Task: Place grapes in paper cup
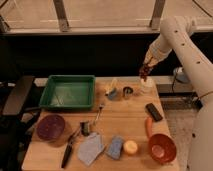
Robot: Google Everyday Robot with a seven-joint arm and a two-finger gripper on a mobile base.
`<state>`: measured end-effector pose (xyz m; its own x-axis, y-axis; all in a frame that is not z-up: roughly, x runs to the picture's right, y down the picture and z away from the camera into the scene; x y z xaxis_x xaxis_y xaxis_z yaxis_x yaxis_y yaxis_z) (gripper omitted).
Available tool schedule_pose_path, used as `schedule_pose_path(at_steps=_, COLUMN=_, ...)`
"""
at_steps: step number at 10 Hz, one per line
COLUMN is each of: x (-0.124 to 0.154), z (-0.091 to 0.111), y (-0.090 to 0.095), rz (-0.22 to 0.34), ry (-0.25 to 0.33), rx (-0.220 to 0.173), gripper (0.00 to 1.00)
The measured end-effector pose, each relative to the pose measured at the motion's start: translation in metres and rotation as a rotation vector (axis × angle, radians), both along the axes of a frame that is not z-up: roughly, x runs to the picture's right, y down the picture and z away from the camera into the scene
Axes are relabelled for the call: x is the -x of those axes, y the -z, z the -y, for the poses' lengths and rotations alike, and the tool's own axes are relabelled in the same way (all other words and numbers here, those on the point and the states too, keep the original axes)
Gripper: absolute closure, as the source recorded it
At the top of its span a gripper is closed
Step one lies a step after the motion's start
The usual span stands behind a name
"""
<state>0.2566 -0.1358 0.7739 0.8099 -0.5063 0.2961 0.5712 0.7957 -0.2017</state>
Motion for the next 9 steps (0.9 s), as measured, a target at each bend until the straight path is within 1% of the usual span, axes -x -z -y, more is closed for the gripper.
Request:
schedule_pose_path(at_steps=2, x=-0.002, z=0.003, y=-0.004, rz=-0.011, ry=-0.002, rx=0.0, gripper=1.0)
schedule_pose_path(at_steps=4, x=-0.012, z=0.006, y=-0.007, rz=-0.029, ry=-0.013, rx=-0.002, gripper=1.0)
schedule_pose_path(at_steps=7, x=-0.019, z=0.008, y=-0.011, rz=-0.035, ry=-0.029, rx=-0.003, gripper=1.0)
schedule_pose_path(at_steps=8, x=-0.022, z=0.005, y=-0.014, rz=-0.036, ry=-0.04, rx=0.003, gripper=0.96)
schedule_pose_path(at_steps=9, x=-0.025, z=0.004, y=-0.015, rz=-0.038, ry=-0.048, rx=0.007, gripper=0.89)
